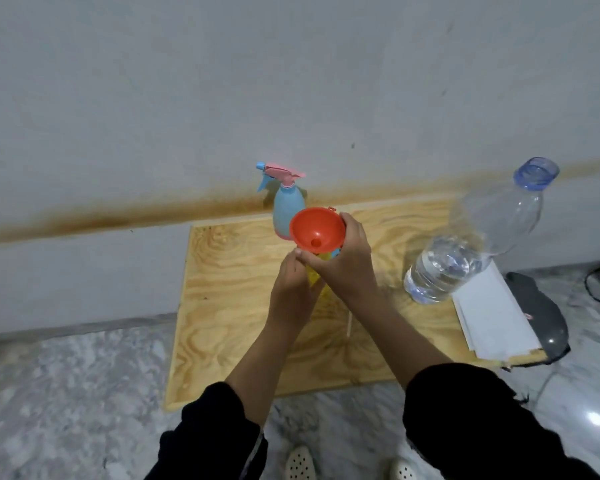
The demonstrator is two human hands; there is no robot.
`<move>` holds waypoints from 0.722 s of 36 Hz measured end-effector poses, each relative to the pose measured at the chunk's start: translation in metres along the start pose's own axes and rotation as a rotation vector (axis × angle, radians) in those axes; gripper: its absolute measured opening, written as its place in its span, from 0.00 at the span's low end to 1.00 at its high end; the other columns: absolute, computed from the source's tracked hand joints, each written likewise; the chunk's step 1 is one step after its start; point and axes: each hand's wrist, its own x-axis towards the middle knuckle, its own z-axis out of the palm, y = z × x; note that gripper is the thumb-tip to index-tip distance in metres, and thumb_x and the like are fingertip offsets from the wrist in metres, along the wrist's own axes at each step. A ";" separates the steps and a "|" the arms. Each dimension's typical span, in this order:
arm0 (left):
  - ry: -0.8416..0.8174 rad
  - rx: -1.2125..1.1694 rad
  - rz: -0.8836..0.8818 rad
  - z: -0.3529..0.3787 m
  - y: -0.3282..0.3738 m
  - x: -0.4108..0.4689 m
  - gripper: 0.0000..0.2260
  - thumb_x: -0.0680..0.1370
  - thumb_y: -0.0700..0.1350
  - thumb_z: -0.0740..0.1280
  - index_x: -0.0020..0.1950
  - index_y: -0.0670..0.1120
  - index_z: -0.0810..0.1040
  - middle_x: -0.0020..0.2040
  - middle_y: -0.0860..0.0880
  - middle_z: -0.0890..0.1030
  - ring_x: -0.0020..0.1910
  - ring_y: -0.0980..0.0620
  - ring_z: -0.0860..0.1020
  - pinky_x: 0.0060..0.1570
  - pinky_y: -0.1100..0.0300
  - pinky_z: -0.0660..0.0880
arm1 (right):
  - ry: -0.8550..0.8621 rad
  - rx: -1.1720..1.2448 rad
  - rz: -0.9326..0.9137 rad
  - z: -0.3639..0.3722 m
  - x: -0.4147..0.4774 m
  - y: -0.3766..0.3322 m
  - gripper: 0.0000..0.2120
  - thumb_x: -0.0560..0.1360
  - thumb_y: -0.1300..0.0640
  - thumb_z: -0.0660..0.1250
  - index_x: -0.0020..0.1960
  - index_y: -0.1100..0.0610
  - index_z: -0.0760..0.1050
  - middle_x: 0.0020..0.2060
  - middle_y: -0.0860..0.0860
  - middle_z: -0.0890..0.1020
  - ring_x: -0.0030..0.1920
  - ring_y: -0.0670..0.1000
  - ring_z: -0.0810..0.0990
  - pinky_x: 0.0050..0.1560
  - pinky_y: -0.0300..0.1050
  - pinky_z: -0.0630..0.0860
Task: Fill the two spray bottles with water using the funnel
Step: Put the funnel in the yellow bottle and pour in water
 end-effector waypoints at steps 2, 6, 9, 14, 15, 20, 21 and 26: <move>-0.012 -0.025 -0.007 0.003 -0.002 0.002 0.26 0.69 0.43 0.74 0.63 0.32 0.72 0.54 0.37 0.80 0.54 0.41 0.79 0.56 0.54 0.75 | 0.004 0.017 0.020 0.001 0.001 0.000 0.42 0.61 0.50 0.79 0.68 0.62 0.64 0.60 0.57 0.73 0.60 0.54 0.72 0.52 0.37 0.66; -0.001 -0.167 -0.017 0.005 -0.004 0.005 0.29 0.71 0.41 0.73 0.69 0.36 0.67 0.60 0.40 0.77 0.60 0.45 0.75 0.60 0.55 0.74 | -0.001 0.031 0.041 0.003 0.002 0.001 0.42 0.61 0.50 0.79 0.68 0.62 0.64 0.60 0.56 0.73 0.60 0.52 0.72 0.53 0.37 0.67; 0.007 -0.263 -0.034 0.006 -0.004 0.005 0.29 0.73 0.40 0.72 0.70 0.37 0.65 0.62 0.41 0.75 0.63 0.47 0.74 0.62 0.56 0.72 | -0.012 0.049 0.032 0.003 0.001 0.000 0.43 0.60 0.51 0.80 0.68 0.61 0.64 0.61 0.56 0.72 0.60 0.49 0.70 0.55 0.37 0.67; 0.004 -0.323 -0.071 0.005 -0.003 0.006 0.28 0.74 0.42 0.71 0.71 0.41 0.64 0.63 0.44 0.75 0.62 0.49 0.74 0.59 0.57 0.73 | -0.025 0.082 -0.017 -0.001 0.000 -0.004 0.42 0.60 0.52 0.80 0.68 0.60 0.64 0.59 0.51 0.71 0.58 0.43 0.69 0.56 0.40 0.73; 0.006 -0.332 -0.075 0.005 -0.002 0.006 0.28 0.74 0.42 0.71 0.71 0.41 0.64 0.63 0.44 0.74 0.62 0.49 0.74 0.59 0.58 0.73 | -0.023 0.085 -0.024 -0.002 0.000 -0.004 0.42 0.60 0.52 0.80 0.68 0.59 0.64 0.59 0.50 0.70 0.59 0.43 0.69 0.55 0.38 0.74; 0.007 -0.309 -0.086 0.007 -0.005 0.004 0.27 0.74 0.42 0.70 0.70 0.37 0.65 0.62 0.40 0.75 0.62 0.45 0.74 0.60 0.50 0.73 | -0.012 0.139 -0.035 -0.009 0.001 -0.007 0.42 0.61 0.51 0.80 0.69 0.59 0.63 0.60 0.51 0.70 0.61 0.45 0.70 0.55 0.36 0.76; 0.003 -0.307 -0.093 0.008 -0.005 0.004 0.27 0.75 0.43 0.70 0.70 0.37 0.64 0.61 0.39 0.75 0.61 0.44 0.74 0.59 0.48 0.74 | -0.008 0.165 -0.031 -0.012 0.002 -0.008 0.42 0.61 0.50 0.79 0.69 0.58 0.63 0.60 0.50 0.70 0.62 0.45 0.70 0.56 0.38 0.76; 0.012 -0.328 -0.107 0.006 -0.003 0.002 0.27 0.75 0.43 0.70 0.70 0.36 0.64 0.61 0.38 0.74 0.60 0.41 0.74 0.59 0.48 0.73 | 0.073 0.274 0.054 -0.031 0.008 -0.009 0.41 0.60 0.50 0.79 0.68 0.51 0.63 0.61 0.49 0.70 0.64 0.47 0.70 0.60 0.47 0.75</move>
